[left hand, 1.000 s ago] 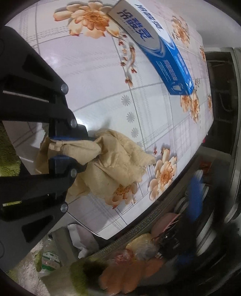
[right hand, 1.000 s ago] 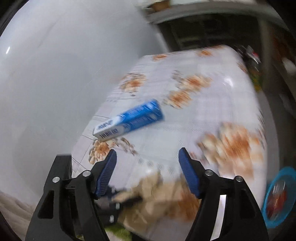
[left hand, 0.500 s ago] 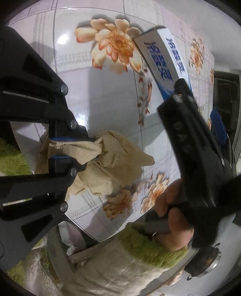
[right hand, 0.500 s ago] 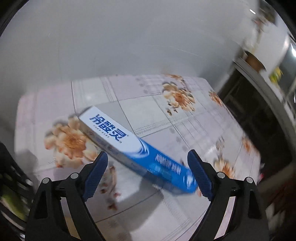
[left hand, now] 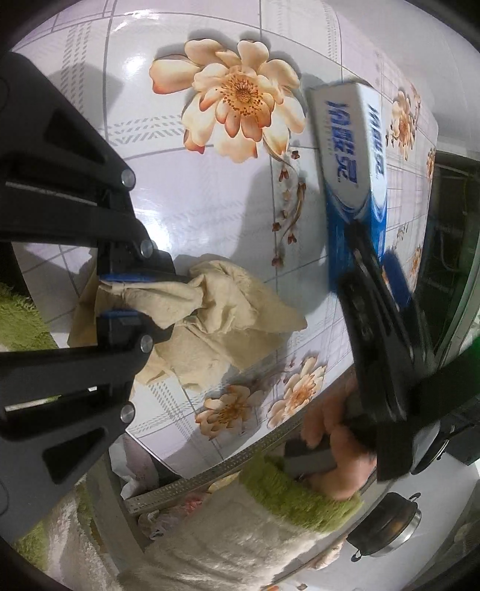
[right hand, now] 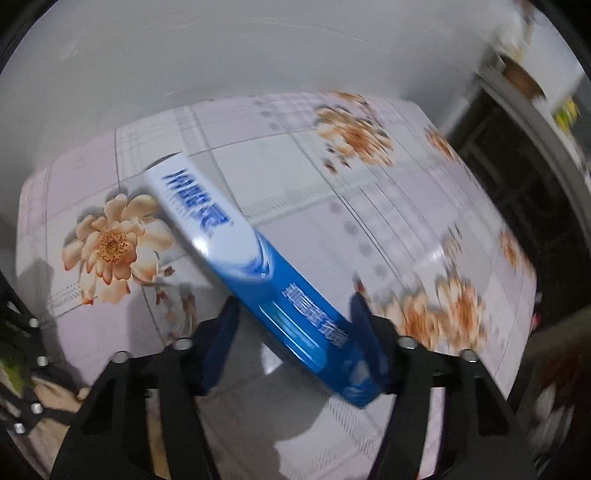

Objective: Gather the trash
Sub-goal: 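Grasp the blue toothpaste box with the right tool while the left tool holds the cloth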

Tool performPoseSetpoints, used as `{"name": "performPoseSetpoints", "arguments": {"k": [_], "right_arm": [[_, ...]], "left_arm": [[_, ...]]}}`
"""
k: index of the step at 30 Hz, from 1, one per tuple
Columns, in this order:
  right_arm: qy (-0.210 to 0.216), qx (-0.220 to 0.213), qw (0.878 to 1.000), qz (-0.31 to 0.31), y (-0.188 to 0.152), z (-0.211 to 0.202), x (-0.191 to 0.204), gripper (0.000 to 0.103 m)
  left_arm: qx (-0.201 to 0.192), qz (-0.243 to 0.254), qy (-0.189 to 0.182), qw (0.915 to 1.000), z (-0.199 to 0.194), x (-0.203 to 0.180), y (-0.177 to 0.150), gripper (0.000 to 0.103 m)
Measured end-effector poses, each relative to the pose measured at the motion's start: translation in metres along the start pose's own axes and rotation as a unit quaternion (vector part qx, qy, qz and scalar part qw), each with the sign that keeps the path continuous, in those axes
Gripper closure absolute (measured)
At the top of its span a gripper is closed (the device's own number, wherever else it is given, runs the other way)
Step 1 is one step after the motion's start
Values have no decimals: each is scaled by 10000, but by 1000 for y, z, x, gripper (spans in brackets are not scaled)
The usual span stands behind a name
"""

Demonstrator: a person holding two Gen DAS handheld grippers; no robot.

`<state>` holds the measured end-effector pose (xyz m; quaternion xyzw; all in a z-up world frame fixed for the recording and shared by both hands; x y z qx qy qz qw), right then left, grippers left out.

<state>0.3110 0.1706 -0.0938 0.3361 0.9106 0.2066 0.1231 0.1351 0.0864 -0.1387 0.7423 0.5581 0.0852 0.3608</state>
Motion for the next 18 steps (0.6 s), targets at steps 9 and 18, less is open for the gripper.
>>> {"name": "performPoseSetpoints", "arguments": {"k": [9, 18], "right_arm": [[-269, 190, 9874, 1550, -65, -34, -51, 59], [-721, 272, 9401, 3319, -172, -91, -77, 59]], "left_arm": [[51, -175, -18, 9998, 5, 1, 7, 94], [142, -82, 185, 9997, 25, -8, 25, 94]]}}
Point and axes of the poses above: each gripper's, at about its wrist camera, not at the fingertips, and z roughly the way its jaws point, x to its left, y to its top, the point moved 10 cm from there along z, roughly the way its jaws point, and after that the axes turned 11 degrees about z, right-handed, at the moved point
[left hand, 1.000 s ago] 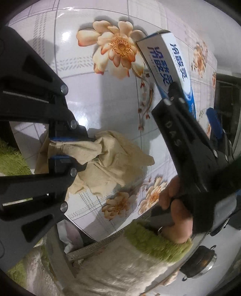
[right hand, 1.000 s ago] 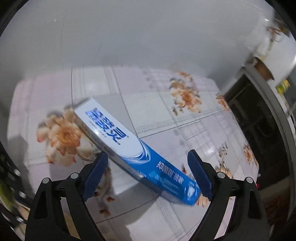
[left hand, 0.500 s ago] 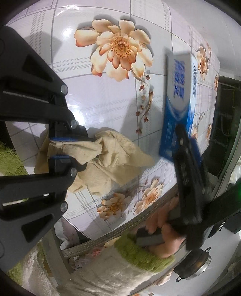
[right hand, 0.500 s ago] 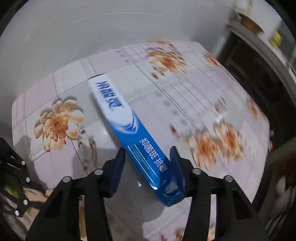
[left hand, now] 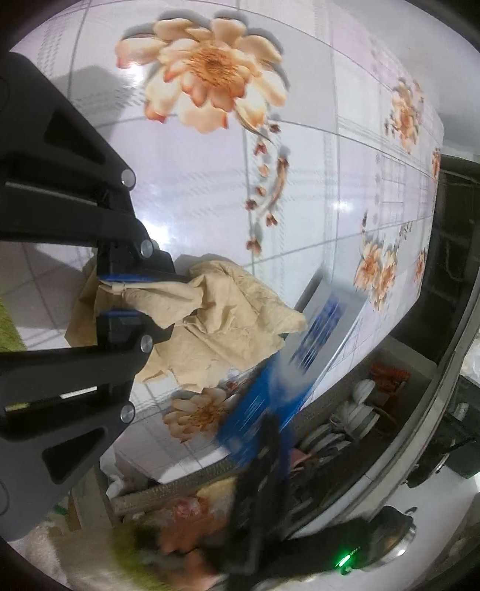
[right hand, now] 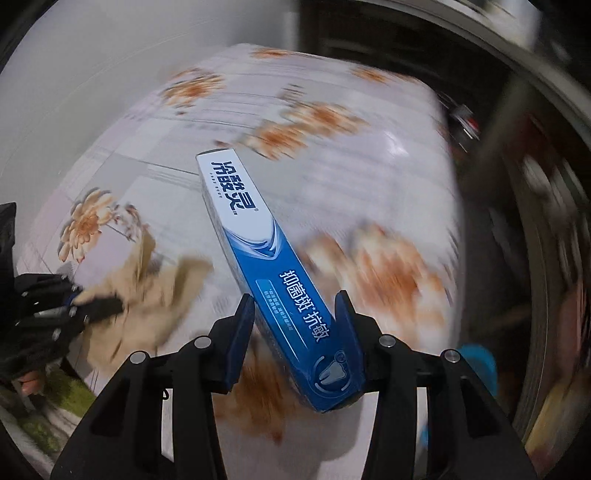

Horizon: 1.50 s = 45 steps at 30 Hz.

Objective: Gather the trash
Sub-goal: 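Grasp the blue toothpaste box with the right tool while the left tool holds the cloth, then carry the cloth and toothpaste box over the blue wastebasket with both tools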

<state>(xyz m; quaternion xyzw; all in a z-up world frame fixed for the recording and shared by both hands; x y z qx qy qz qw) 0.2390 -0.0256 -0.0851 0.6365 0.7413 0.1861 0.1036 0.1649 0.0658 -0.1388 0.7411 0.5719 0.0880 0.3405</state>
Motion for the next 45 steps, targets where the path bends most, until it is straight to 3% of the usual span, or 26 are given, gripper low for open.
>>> {"name": "performPoseSetpoints", "arguments": {"k": [7, 11, 14, 22, 30, 45], "right_arm": [[523, 285, 9963, 623, -49, -20, -4, 57], [561, 1, 9959, 714, -36, -24, -5, 40], [680, -46, 9959, 587, -27, -21, 2, 40], [499, 37, 9987, 48, -20, 5, 26, 40], [363, 215, 9989, 179, -28, 18, 23, 62], [560, -176, 9941, 911, -16, -6, 0, 68]], "left_arm": [[77, 453, 429, 9980, 11, -16, 10, 94], [105, 680, 721, 9950, 13, -21, 12, 94], [132, 747, 851, 9935, 13, -23, 13, 94], [134, 920, 1072, 9899, 13, -26, 13, 94], [127, 910, 1063, 9901, 13, -26, 14, 94], [81, 859, 1031, 9909, 12, -26, 14, 94]]}}
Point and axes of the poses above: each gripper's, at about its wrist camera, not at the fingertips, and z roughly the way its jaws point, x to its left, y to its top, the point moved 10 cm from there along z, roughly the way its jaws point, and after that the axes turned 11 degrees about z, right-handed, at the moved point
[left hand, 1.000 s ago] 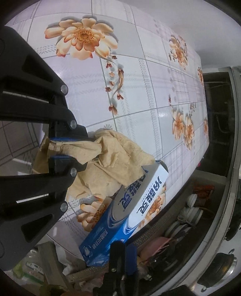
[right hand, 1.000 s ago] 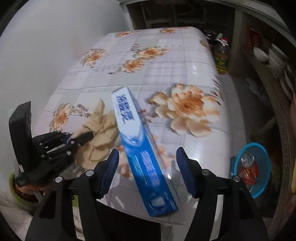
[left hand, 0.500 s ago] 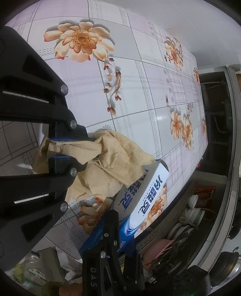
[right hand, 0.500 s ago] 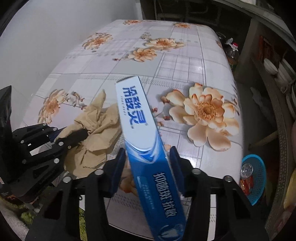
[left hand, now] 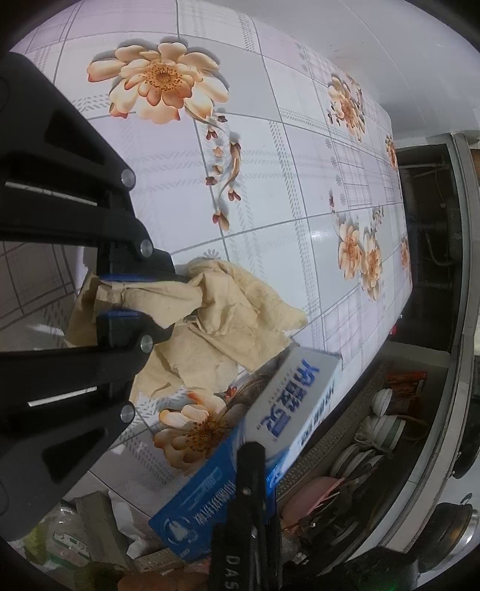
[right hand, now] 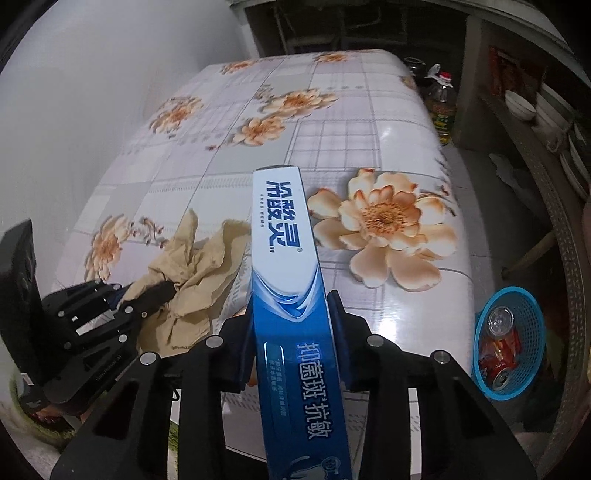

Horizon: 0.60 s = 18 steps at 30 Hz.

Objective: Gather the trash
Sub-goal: 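Carry the cloth and toothpaste box over the blue wastebasket with both tools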

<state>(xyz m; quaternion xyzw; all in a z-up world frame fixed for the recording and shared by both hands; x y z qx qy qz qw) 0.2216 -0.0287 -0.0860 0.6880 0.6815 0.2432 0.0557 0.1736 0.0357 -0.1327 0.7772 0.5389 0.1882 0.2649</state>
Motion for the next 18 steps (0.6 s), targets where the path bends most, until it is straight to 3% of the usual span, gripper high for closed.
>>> {"name": "performPoseSetpoints", "arguments": {"k": [5, 8, 13, 18], "right_arm": [[-53, -503, 9979, 402, 19, -38, -26, 69], [-250, -1029, 9909, 825, 29, -79, -63, 69], [-767, -1714, 9639, 1888, 14, -145, -155, 69], [-1040, -1716, 9383, 2816, -33, -158, -232, 69]], "left_arm": [[-198, -37, -111, 9997, -9, -2, 12, 94], [-379, 28, -248, 9990, -15, -10, 27, 94], [-666, 311, -656, 9951, -22, -45, 66, 94], [-703, 648, -1182, 9884, -17, -102, 101, 94]]}}
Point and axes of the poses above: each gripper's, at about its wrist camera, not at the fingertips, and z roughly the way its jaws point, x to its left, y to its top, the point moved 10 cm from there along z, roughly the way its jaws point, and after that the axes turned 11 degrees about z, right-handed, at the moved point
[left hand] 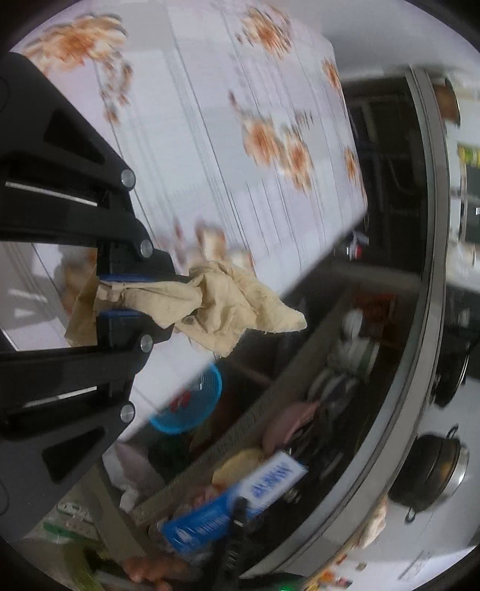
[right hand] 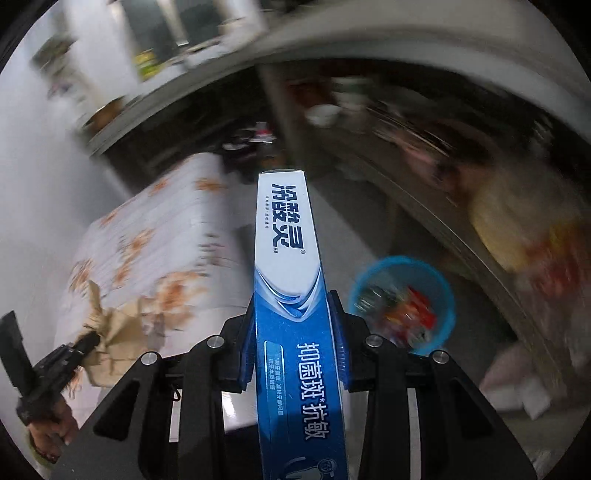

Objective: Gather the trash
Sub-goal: 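Carry the cloth and toothpaste box over the blue wastebasket with both tools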

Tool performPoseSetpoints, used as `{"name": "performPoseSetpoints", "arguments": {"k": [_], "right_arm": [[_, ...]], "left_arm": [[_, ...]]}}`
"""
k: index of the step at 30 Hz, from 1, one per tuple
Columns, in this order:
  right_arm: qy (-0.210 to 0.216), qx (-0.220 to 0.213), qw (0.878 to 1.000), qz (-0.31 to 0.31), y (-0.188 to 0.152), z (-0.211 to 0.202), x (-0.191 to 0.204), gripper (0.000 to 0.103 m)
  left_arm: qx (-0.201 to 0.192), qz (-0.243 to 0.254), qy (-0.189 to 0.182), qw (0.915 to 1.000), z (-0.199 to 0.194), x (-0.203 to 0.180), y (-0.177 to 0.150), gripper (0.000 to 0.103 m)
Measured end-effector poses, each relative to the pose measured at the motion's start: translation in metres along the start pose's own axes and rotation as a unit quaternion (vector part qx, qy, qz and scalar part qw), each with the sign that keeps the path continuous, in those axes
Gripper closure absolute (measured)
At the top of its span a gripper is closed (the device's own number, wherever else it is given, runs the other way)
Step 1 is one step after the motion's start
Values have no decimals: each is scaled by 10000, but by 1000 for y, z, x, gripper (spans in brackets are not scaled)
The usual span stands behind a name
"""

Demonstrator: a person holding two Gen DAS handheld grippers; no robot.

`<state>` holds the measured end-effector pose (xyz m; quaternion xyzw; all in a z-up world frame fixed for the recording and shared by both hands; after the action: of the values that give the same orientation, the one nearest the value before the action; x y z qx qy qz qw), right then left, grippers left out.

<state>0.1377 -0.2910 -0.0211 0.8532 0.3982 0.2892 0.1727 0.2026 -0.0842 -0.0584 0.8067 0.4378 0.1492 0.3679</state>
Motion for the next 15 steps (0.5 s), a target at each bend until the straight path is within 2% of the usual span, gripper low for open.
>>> {"name": "performPoseSetpoints", "arguments": {"k": [4, 8, 11, 15], "right_arm": [[-225, 246, 9970, 702, -15, 23, -58, 69], [-246, 630, 9875, 1425, -32, 62, -103, 69], [-305, 905, 9776, 1876, -38, 108, -130, 69], [-608, 997, 9672, 2257, -30, 166, -156, 69]], "left_arm": [[145, 297, -348, 9988, 26, -41, 18, 94], [356, 547, -574, 9962, 51, -77, 25, 94], [481, 670, -683, 9942, 65, -97, 28, 94], [617, 813, -710, 9922, 81, -111, 33, 94]]}}
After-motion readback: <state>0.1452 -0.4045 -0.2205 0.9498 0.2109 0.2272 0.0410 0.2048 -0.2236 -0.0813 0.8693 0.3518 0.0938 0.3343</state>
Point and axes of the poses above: each gripper's, at about its wrist camera, not at the fingertips, and z roughly the way its jaws point, x to its left, y to its top, the point moved 10 cm from there along z, roughly the way its jaws point, and after that the axes turned 11 degrees about z, right-handed, at the moved point
